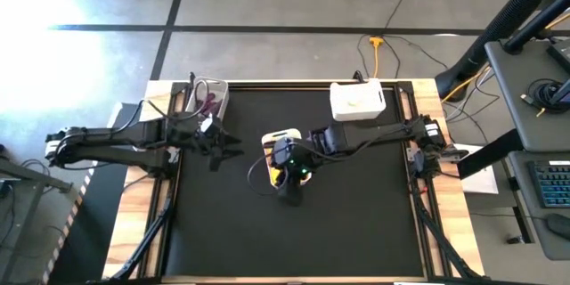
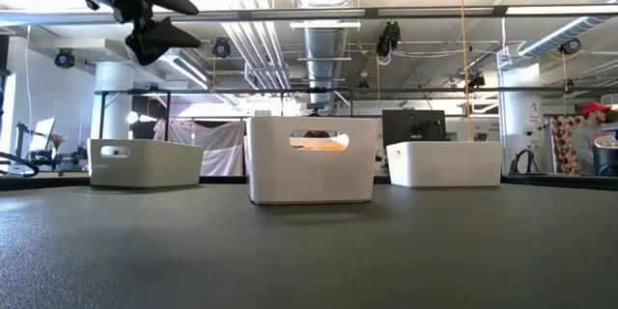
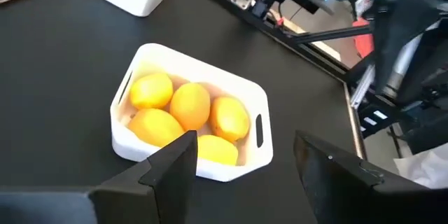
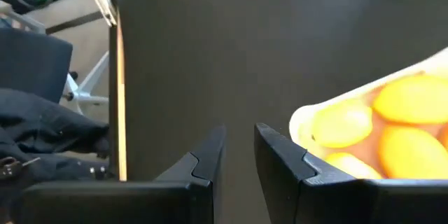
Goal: Sort produce into baskets
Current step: Return to Home Position
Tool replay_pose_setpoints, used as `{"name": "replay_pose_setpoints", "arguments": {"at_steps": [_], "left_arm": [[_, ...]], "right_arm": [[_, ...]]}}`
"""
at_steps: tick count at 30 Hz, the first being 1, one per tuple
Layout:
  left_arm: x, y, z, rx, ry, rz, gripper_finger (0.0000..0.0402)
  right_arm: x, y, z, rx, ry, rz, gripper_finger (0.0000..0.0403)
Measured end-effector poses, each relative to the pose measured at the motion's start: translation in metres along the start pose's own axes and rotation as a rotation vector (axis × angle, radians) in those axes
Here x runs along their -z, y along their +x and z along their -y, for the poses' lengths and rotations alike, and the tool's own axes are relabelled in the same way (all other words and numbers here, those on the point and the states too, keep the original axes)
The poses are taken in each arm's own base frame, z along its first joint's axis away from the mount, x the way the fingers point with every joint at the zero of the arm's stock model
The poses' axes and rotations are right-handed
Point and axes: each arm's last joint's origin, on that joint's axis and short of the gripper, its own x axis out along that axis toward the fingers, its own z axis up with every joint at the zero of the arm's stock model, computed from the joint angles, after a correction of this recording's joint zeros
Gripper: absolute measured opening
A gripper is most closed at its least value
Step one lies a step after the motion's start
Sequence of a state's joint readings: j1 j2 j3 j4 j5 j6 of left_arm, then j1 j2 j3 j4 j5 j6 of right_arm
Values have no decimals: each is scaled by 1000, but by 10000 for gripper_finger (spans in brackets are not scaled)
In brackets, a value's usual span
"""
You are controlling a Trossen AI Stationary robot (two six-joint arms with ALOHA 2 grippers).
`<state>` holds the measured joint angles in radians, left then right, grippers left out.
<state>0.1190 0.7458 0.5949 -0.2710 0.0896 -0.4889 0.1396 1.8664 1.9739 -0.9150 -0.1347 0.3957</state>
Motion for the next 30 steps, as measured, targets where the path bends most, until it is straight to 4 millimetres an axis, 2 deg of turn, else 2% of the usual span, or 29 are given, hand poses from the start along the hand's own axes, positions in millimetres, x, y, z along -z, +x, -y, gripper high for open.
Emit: {"name": "replay_pose_setpoints", "arguments": {"at_steps": [5,9,13,19,22,26,30], "left_arm": [[-2,4,0,-3,4,21,217],[-9,0,5,39,19,100,217],[-18,-9,10,88,62,202,217],[-23,-29,14,135,94,304,217],[-22,-41,16,144,152,342,217],[-18,-56,15,152,245,356,217],[-10,-73,14,166,297,360,217]], "right_arm": [[-5,0,-2,-18,-25,53,68],[-8,-4,2,-13,-61,69,68],[-18,-26,-3,-34,-108,140,68],[-33,-75,-17,-57,-327,291,68],[-39,-92,-22,-62,-405,370,68],[-40,-103,-24,-63,-454,423,68],[-40,-105,-25,-62,-460,425,68]]}}
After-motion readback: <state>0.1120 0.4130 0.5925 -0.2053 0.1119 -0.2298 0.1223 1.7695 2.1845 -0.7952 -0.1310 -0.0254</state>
